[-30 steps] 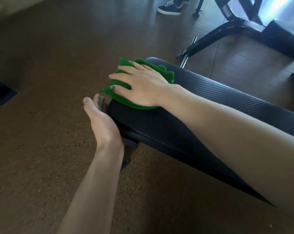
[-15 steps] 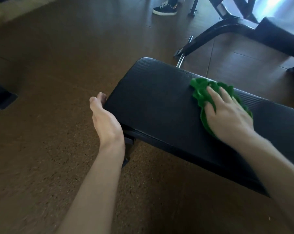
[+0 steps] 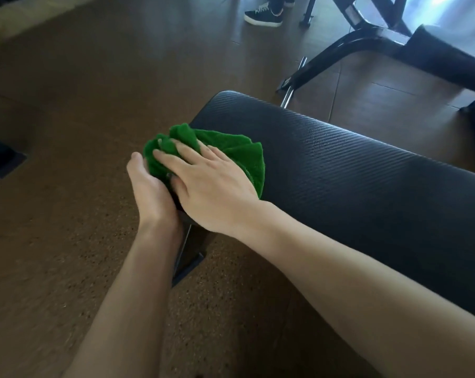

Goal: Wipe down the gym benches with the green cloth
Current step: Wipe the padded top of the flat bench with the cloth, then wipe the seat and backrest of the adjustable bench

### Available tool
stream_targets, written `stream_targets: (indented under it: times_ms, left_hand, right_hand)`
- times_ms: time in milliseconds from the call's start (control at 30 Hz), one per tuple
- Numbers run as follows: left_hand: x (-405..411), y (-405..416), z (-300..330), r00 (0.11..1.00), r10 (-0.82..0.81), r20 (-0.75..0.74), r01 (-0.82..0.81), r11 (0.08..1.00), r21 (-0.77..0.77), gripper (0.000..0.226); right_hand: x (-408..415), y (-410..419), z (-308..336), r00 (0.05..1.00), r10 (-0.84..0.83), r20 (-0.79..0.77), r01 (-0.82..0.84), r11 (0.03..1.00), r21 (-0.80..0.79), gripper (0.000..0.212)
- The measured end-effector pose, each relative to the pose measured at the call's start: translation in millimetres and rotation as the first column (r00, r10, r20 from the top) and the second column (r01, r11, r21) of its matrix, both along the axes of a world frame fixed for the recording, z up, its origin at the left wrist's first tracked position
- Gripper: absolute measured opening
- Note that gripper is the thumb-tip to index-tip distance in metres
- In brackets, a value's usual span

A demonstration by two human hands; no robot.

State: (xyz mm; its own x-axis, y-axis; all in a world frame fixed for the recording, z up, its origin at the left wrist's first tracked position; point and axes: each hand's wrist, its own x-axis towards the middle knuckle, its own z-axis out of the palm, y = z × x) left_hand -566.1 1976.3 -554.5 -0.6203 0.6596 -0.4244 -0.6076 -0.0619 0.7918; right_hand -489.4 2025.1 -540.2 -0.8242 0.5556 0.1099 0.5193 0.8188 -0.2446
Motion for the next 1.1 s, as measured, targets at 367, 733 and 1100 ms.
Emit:
stream_targets:
  times_ms: [367,733,1100]
  left_hand:
    - [2.5,-1.4,-7.9,0.972,0.042,-0.233,-0.069,0.991,-0.110,0.053]
    - [61.7,-10.0,93.1,0.599,-0.496,-0.629,0.064,0.812,-0.580,0.060]
    - [160.5,71.3,379.8,0.415,-0.896,0.159,0.867,0.337,-0.368,0.032]
  right_hand:
    - [128.2,-2.9,-2.8,0.947,0.279,0.157,-0.308,0.928,0.210,0.058]
    - [184.6,27.5,110.0,0.476,-0.870,0.128,0.068,-0.108,-0.992,0.037]
    - [256.3,39.9,380.5,0.445,-0.861,0.246,-0.260,-0.387,-0.885,0.039]
